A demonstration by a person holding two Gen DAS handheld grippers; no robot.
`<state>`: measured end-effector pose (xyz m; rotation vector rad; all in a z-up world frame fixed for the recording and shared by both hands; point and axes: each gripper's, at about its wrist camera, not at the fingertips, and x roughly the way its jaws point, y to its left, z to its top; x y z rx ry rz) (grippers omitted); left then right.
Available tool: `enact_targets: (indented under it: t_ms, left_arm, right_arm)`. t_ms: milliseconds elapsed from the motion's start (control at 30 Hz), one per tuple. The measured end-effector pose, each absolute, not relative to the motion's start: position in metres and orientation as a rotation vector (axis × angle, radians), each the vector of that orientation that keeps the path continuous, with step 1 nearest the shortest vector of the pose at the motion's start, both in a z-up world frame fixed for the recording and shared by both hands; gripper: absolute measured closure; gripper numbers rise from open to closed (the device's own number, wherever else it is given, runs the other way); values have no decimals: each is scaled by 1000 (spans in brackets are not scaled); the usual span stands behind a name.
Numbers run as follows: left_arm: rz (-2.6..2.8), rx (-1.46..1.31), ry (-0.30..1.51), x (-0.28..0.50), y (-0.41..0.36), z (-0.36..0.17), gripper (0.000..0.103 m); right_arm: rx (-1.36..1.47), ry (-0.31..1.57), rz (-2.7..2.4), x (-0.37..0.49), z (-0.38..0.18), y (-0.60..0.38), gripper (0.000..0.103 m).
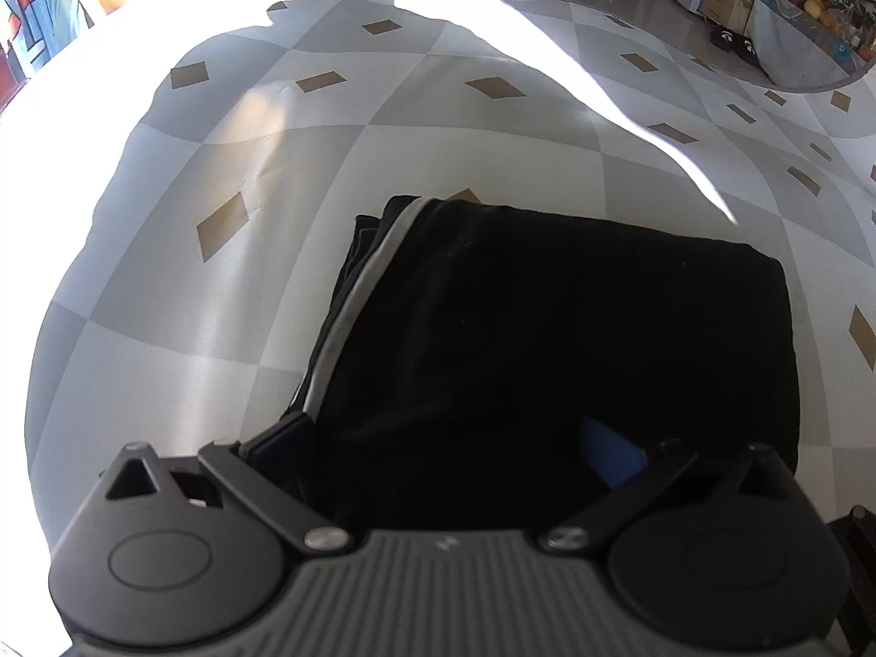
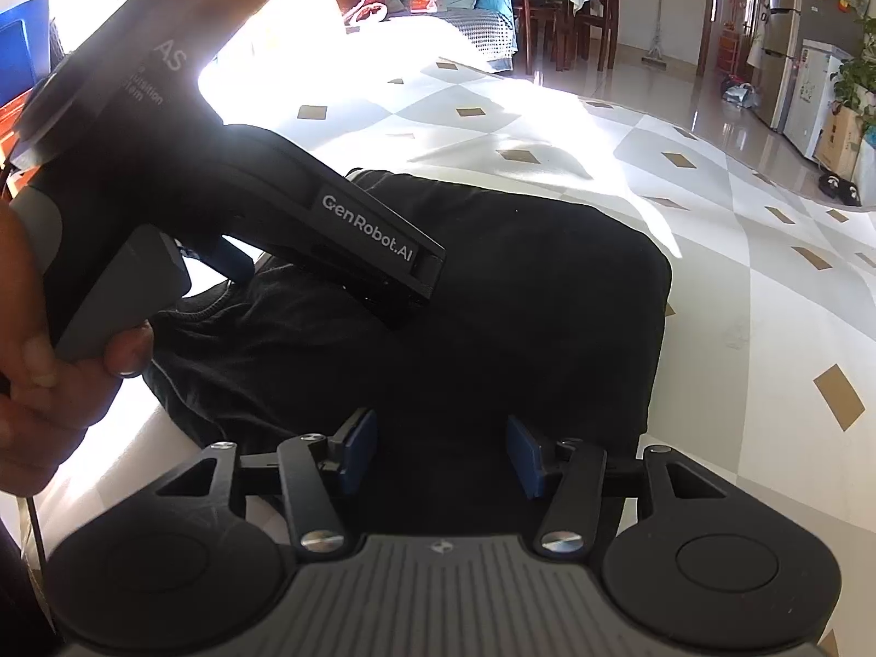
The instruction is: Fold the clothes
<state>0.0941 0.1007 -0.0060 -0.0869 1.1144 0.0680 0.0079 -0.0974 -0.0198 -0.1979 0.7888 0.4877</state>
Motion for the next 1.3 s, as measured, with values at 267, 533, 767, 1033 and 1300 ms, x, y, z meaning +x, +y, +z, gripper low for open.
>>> enact_targets:
  t_ms: [267, 533, 767, 1033, 1300]
  left_arm:
    - [83, -90, 1110, 92, 99, -6, 0]
    - [102, -91, 1101, 87, 93, -6, 0]
    - [110, -82, 1083, 78, 81, -6, 0]
    - [81, -93, 1069, 66, 67, -7, 0]
    - [67, -100, 1058, 52, 54, -9, 0]
  right_arm:
    - [-199, 796, 482, 1, -18, -101, 50]
    - [-199, 806, 473, -9, -18, -105, 49]
    - [-192, 816, 459, -14, -17, -111, 47]
    - [-180, 835, 440, -23, -14, -119, 47]
    - [-179, 841, 428, -37, -13, -129, 47]
